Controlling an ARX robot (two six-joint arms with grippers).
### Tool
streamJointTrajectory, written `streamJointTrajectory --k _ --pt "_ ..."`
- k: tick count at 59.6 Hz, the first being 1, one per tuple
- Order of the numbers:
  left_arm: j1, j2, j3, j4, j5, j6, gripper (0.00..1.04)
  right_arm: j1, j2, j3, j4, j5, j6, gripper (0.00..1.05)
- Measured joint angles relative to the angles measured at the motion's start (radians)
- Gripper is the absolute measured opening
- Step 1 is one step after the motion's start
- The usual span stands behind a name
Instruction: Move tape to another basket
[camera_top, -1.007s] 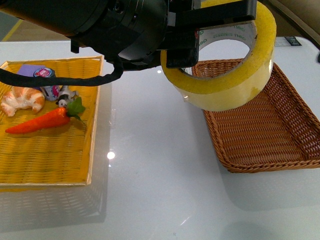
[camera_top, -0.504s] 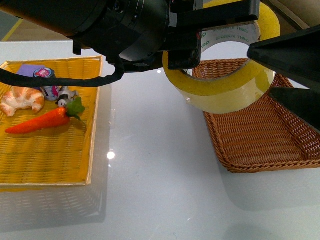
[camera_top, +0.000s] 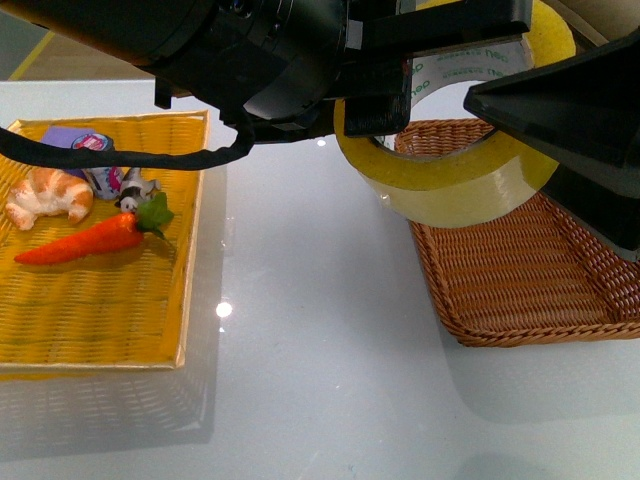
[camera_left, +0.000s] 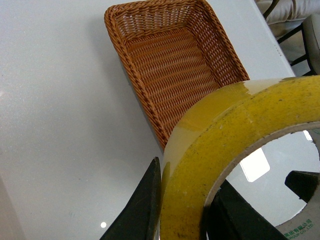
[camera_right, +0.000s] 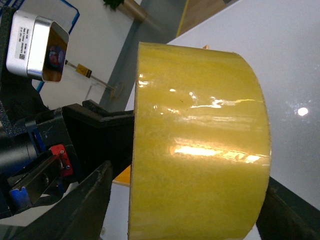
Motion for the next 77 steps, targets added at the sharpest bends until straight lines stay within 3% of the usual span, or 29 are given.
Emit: streamJointTrajectory --k 6,18,24,30,34,47,49,54,57,77 --pt "0.004 -0.003 0.0 0.001 0.008 -0.002 0.2 0.001 -0.001 0.0 0.002 0.006 0.023 0.48" --pt "0.01 -0.021 0.0 0.034 0.009 -0.003 0.54 0.003 -0.004 -0.003 -0.013 0.01 0.022 0.47" --pt "0.023 -0.036 -0.01 0.069 -0.005 0.0 0.77 -0.013 -0.007 -0.003 -0.021 0.035 0.029 0.47" --pt "0.041 -0.055 -0.023 0.091 -0.034 0.01 0.92 -0.032 -0.007 -0.005 -0.021 0.045 0.048 0.47" --pt "0.056 -0.069 -0.032 0.103 -0.046 0.02 0.98 -0.042 -0.007 -0.006 -0.021 0.045 0.056 0.47" --pt "0.129 -0.146 -0.095 0.195 -0.048 0.03 0.96 -0.067 -0.015 -0.008 -0.021 0.04 0.074 0.47" --pt "0.129 -0.15 -0.121 0.267 -0.127 0.07 0.93 -0.071 -0.018 -0.008 -0.021 0.04 0.076 0.47" --pt "0.146 -0.191 -0.266 0.586 -0.439 0.215 0.77 -0.089 -0.019 -0.008 -0.02 0.032 0.082 0.47" --pt "0.178 -0.245 -0.366 0.709 -0.514 0.285 0.66 -0.108 -0.013 -0.008 -0.013 0.026 0.087 0.47" --pt "0.342 -0.509 -0.691 0.782 -0.391 0.37 0.09 -0.254 0.197 0.086 0.072 -0.017 0.124 0.47"
